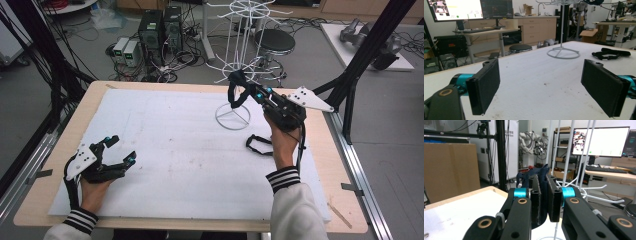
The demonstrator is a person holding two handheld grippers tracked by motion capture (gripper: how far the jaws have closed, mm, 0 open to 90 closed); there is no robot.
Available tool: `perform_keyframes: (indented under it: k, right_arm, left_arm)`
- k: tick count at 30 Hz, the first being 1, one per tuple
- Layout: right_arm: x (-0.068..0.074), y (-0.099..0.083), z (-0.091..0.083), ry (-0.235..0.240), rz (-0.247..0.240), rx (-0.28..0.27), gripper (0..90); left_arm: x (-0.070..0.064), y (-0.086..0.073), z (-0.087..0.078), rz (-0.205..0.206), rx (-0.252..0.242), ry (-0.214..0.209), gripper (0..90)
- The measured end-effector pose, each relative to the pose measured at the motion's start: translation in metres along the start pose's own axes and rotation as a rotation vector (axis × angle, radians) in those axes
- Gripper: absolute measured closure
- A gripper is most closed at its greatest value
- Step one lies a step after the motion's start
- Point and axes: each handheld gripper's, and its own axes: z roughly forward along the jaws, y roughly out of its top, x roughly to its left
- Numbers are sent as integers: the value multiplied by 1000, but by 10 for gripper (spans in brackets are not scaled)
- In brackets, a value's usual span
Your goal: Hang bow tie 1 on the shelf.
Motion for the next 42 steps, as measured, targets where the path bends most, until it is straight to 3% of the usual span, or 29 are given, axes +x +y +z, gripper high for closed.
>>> perform_keyframes:
  k: [9,27,34,42]
  right_arm:
    - [-8,-8,2,-26,28,1,841]
    - [-18,-22,8,-76,62,45,837]
    - [-26,-37,4,-85,146,59,829]
    - [-25,-40,7,-84,151,87,818]
  left_arm:
    - [0,-6,-3,-25,-27,9,160]
    - [-1,-12,-5,-25,-36,7,160]
    - [-2,-13,-5,-32,-43,4,160]
    - [-1,-13,-5,-33,-44,1,160]
